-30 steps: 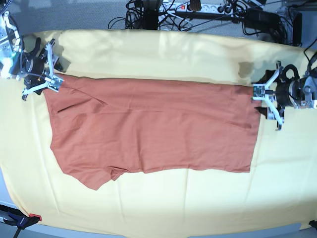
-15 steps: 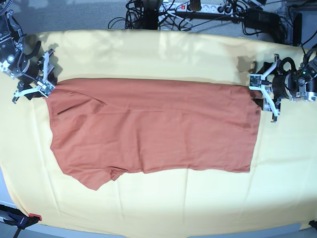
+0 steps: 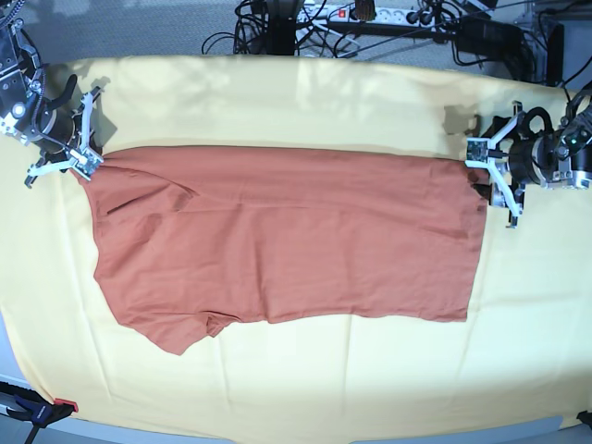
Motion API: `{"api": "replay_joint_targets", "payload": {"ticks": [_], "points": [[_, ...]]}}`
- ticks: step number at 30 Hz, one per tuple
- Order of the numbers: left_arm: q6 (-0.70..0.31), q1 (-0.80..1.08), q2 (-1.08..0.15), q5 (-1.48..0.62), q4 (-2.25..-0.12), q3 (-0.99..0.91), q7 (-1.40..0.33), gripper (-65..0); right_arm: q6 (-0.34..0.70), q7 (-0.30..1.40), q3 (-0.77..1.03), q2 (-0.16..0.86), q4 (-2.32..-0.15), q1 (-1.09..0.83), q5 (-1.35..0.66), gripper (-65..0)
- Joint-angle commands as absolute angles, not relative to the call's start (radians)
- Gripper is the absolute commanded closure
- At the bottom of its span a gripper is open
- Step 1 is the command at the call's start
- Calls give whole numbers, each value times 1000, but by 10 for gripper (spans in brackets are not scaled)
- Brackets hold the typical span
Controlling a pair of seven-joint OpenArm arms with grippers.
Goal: Fold the T-shirt properly
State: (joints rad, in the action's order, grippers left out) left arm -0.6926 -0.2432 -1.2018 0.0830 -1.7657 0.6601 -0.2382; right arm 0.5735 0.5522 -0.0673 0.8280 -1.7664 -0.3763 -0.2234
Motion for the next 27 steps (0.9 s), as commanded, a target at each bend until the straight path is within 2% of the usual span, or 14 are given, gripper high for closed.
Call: {"api": "replay_joint_targets", "payload": {"ticks": [1,3,8,10,11,14,15,16,19,24,27], "points": [[-682,-258,-1225,78,-1761,647,-226,-375,579,561,-58,845,-1770,-371,-239,-141],[-641,-258,-1214,81,-1728,647,-220,-375,572,561,-58,845,-1770,-371,-239,-167],[-636,-258,-1150,157,-1619,647,-155,-375,572,561,-58,845,-1770,-371,-239,-167],[-636,-258,-1131,169,-1608,647,-154,-350,572,561,-58,846,-1770,-371,-239,-167],[-636,-258,-1127,168,-1610,647,-154,-309,572,561,-58,846,-1770,-371,-239,-167],[-636,-264,-1127,169,-1643,647,-166,-127,572,561,-58,846,-1770,-369,-235,-165],[-636,-264,-1131,168,-1660,647,-173,-85,572,561,-58,846,-1770,-368,-234,-165],[-636,-264,-1136,168,-1680,647,-185,-69,572,561,-58,846,-1770,-368,-233,-165],[-636,-264,-1157,155,-1740,647,-226,-95,573,562,-58,846,-1770,-368,-231,-166],[-636,-263,-1179,125,-1768,647,-245,-301,586,577,-58,846,-1770,-369,-232,-166],[-635,-263,-1180,119,-1756,647,-244,-289,585,588,-58,846,-1770,-369,-232,-166]]}}
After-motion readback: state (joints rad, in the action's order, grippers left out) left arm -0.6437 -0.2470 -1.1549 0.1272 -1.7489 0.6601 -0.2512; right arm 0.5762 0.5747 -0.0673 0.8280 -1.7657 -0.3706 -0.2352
